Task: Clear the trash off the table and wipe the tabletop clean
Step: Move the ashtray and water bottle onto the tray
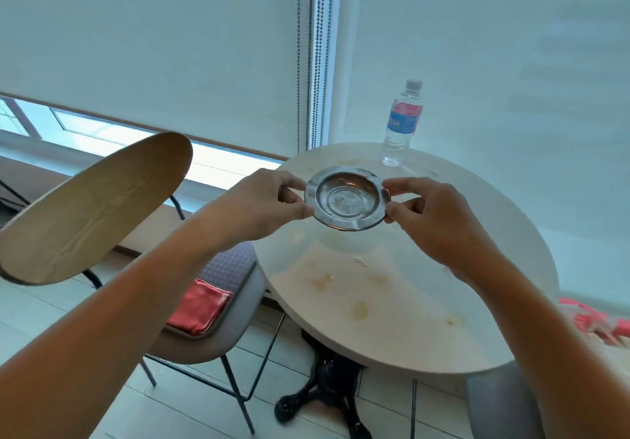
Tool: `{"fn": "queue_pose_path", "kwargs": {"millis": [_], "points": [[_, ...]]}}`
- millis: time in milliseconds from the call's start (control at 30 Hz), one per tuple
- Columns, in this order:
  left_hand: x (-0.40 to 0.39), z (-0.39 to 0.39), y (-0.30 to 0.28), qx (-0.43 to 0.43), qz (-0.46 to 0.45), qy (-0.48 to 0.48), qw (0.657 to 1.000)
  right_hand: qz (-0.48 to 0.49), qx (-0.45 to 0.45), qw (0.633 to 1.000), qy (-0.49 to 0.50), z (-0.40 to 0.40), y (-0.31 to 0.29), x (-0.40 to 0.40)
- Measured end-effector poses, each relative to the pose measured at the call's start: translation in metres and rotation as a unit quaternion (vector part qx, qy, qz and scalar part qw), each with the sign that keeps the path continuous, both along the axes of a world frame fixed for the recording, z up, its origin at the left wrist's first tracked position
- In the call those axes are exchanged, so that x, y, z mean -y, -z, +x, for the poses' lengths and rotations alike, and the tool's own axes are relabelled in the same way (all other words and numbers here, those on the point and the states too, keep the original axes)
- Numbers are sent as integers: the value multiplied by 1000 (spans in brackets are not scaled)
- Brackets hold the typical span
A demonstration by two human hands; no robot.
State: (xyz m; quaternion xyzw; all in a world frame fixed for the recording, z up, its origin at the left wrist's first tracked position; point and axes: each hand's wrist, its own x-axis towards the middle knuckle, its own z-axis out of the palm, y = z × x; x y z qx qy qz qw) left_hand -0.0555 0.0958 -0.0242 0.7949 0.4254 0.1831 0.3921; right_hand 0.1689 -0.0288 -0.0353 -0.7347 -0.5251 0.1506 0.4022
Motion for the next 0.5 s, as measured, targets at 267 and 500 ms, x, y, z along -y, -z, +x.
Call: {"fn": "queue_pose_path", "kwargs": {"millis": [267, 500], "points": [[-52, -91, 2, -5, 3, 2, 1000, 6, 14, 1000, 3, -94, 4, -59], [-91, -162, 10, -10, 2, -7, 1000, -8, 26, 1000, -5, -165, 14, -106]]}}
